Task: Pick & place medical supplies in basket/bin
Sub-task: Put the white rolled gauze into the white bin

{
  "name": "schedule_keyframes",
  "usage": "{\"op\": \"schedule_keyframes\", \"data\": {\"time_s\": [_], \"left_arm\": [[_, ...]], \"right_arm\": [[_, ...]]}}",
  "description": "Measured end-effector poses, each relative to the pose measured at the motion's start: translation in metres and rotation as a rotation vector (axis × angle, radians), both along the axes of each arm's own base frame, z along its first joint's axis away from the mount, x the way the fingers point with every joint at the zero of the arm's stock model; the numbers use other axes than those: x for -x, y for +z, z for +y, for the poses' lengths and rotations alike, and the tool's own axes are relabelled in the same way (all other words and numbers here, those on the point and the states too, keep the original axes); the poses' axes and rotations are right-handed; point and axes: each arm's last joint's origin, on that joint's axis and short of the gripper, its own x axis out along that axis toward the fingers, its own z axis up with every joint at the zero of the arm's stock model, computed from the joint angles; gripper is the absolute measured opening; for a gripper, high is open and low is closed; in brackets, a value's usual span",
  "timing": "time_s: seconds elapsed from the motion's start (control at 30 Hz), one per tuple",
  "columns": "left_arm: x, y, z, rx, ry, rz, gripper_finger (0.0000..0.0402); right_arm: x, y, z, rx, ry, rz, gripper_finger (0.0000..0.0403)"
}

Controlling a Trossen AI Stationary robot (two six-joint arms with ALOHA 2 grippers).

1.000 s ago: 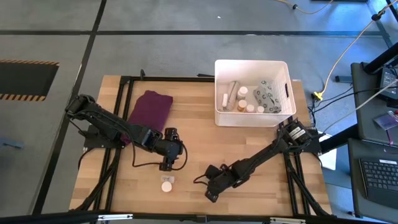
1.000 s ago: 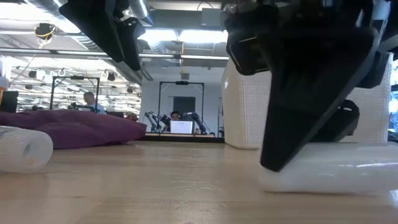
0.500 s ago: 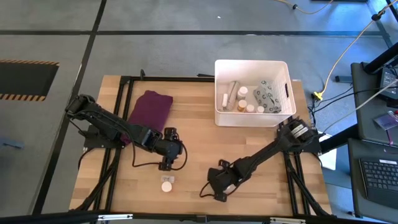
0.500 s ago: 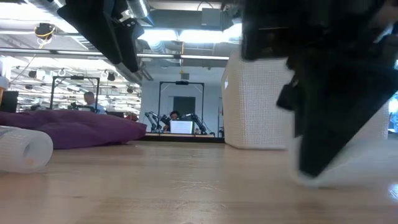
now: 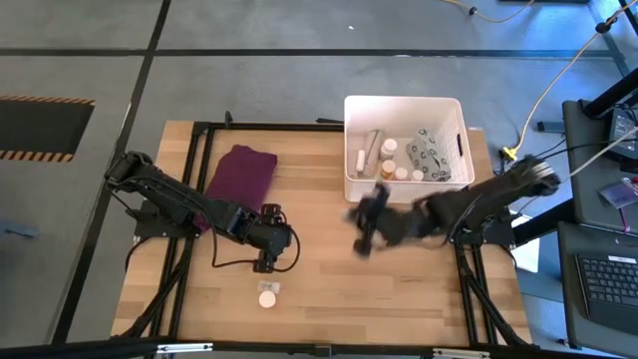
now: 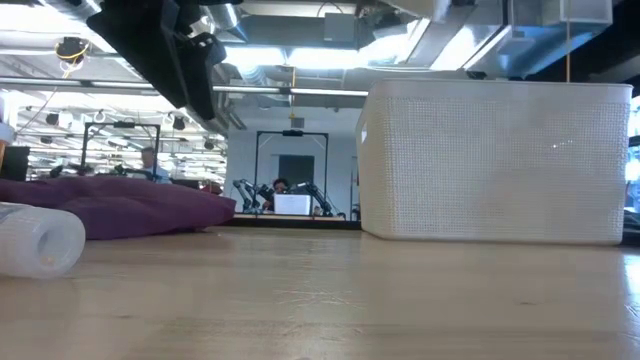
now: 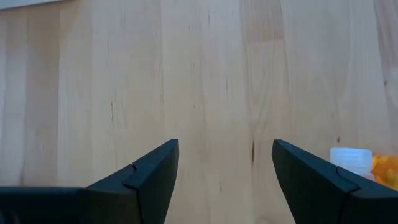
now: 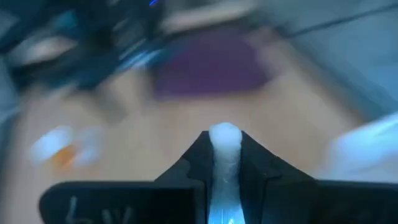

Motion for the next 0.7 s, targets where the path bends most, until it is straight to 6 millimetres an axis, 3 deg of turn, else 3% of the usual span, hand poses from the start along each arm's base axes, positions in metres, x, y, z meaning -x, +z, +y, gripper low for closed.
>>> {"op": "schedule_keyframes", "data": {"time_s": [0.13,0.3,0.5,0.7], "left_arm": [[0.0,0.0,0.0,0.003,0.006,-0.002,0.0251],[0.0,0.0,0.0,0.004,0.006,-0.001,0.0251],[0.0,0.0,0.0,0.003,0.006,0.001,0.0251],[0.0,0.0,0.0,0.003,0.006,0.001,0.0251]], "right_arm": [[0.021,0.036,-0.05,0.097,-0.228,-0.122,0.0047],[0.032,0.048,-0.113,0.135,-0.446,-0.133,0.0047],[0.033,0.033,-0.172,-0.02,-0.496,-0.046,0.0048],[0.027,0.005,-0.209,-0.126,-0.632,0.061,0.0048]]}}
